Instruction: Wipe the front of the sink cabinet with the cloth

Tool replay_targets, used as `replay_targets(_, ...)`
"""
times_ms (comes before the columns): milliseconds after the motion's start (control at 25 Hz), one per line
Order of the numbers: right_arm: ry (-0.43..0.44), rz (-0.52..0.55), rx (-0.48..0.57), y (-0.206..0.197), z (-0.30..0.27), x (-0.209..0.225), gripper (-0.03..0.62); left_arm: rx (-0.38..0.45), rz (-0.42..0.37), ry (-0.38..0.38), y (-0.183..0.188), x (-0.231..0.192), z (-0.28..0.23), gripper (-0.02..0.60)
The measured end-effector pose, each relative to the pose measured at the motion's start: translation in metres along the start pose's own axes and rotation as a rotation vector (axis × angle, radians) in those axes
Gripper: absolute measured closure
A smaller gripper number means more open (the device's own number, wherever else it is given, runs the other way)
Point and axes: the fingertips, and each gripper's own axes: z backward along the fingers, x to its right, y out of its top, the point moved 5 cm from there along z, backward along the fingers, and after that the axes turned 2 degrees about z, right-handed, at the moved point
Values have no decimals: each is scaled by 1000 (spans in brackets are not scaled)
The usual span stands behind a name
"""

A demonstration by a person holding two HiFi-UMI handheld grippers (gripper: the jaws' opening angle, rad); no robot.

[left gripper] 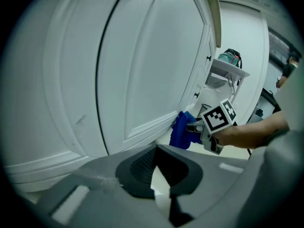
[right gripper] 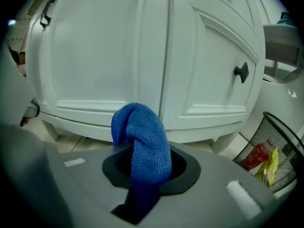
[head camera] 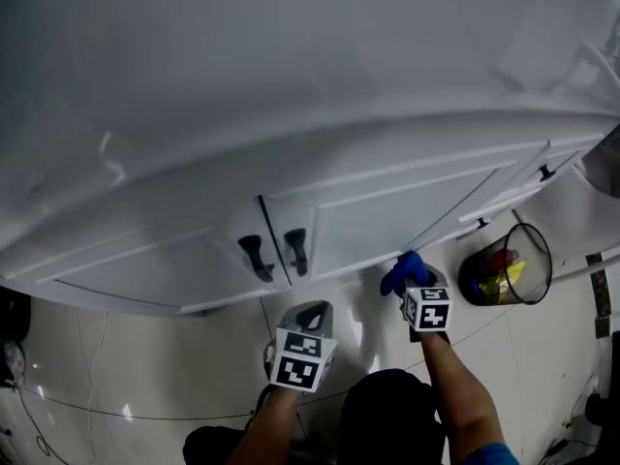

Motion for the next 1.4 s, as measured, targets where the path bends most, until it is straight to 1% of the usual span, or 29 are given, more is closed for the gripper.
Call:
replay_targets(80,-18,-9,-10,0,-6,14,510,-4,-1,-4,1,4,-6,575)
replay_targets(240,-8,-10,-13,-2,-14,22,510,-7,6,7,2,3,-14,575)
replay_targets(400,27,-12,-24,-12,-7,16,510,-1,18,17,-5,4,-13,575)
replay_targets(520,46,-23,1,-3,4,6,510,23,17,20,1,-5,-6,575)
replay_targets(640,58,-22,-26,-3,34,-1,510,30,82,9,-11,2,14,575)
replay_targets(720,60,-34,-22,10,44,-7,510,44,94,6,-13,-2,28,575)
replay_targets(840,93,-29,-7,39,68,-27,510,78,105,32,-4,-13,64,575)
replay_targets(920,125,-16,-6,54,91,-48,510,142,128,73,7,-21,98,575)
replay_targets(1000,159,-2,-4,70,114,-70,510,204,172,117,16,-28,134,575)
replay_targets(1080,186,2,-3,86,138,-88,510,235,197,152,21,-31,167,575)
replay_targets(1240,205,-7,-9,116,193,-113,510,243,208,210,30,-28,227,575)
replay_targets(1320,210,-14,-9,135,223,-121,510,242,211,229,42,-22,257,575)
replay_targets(1400,213,-20,-6,157,257,-125,510,257,210,233,62,-11,290,575)
